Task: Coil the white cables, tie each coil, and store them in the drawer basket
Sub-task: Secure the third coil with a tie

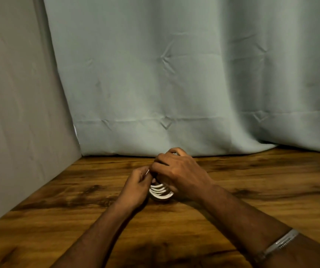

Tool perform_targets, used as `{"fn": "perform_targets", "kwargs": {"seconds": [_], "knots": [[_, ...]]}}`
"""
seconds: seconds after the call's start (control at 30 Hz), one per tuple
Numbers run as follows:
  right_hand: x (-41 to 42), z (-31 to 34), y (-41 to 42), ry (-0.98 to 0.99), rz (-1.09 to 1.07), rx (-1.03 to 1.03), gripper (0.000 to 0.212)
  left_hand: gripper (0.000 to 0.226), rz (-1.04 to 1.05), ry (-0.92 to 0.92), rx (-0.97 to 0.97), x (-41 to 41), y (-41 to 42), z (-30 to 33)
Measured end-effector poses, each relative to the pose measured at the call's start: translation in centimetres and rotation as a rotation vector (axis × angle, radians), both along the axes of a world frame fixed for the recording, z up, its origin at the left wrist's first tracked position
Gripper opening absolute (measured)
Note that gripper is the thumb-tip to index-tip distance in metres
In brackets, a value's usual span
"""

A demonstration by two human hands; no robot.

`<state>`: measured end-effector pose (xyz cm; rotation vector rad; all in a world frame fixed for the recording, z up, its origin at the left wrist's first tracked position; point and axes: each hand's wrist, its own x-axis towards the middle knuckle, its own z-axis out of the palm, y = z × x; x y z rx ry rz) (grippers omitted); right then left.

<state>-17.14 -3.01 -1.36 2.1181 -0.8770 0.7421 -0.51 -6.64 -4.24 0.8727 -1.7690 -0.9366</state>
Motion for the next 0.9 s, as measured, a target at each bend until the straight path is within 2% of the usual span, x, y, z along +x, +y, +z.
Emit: {"fn": "perform_targets", "kwargs": {"seconds": [0.13, 0.2, 0.37, 0.5, 0.6, 0.7, 0.77, 0.9], "knots": [[0.1, -0.2, -0.2, -0.001, 0.015, -0.012, 0.019, 0.029, 0.014, -0.027, -0.074, 0.2, 0.1, 0.0], [0.2, -0.2, -0.1, -0.064, 0.043, 0.012, 0.019, 0.025, -0.002, -0.036, -0.138, 0.2, 0.1, -0.1], [0.0, -0.4, 0.0, -0.708, 0.078, 0.233, 0.008, 0.024, 0.017, -0.172, -0.377, 0.1, 0.9, 0.2], [-0.4, -0.7, -0.6, -0.921, 0.058, 0.327, 0.018, 0.018, 0.158, -0.373, -0.562, -0.2, 1.1, 0.4], [-0.3, -1.1, -0.7, -0.917, 0.004, 0.333, 0.022, 0.023, 0.270, -0.488, -0.622, -0.3, 1.0, 0.5], [-0.2, -0.9, -0.2, -0.653, -0.002, 0.266, 0.015, 0.022, 0.227, -0.604, -0.622, -0.6, 0.8, 0.4], [-0.2, -0.8, 0.0, -0.562, 0.026, 0.258, 0.012, 0.020, 0.191, -0.611, -0.615, -0.6, 0.8, 0.3], [-0.1, -1.1, -0.7, -0.673, 0.068, 0.339, 0.017, 0.018, 0.126, -0.594, -0.667, -0.1, 0.9, 0.3]]}}
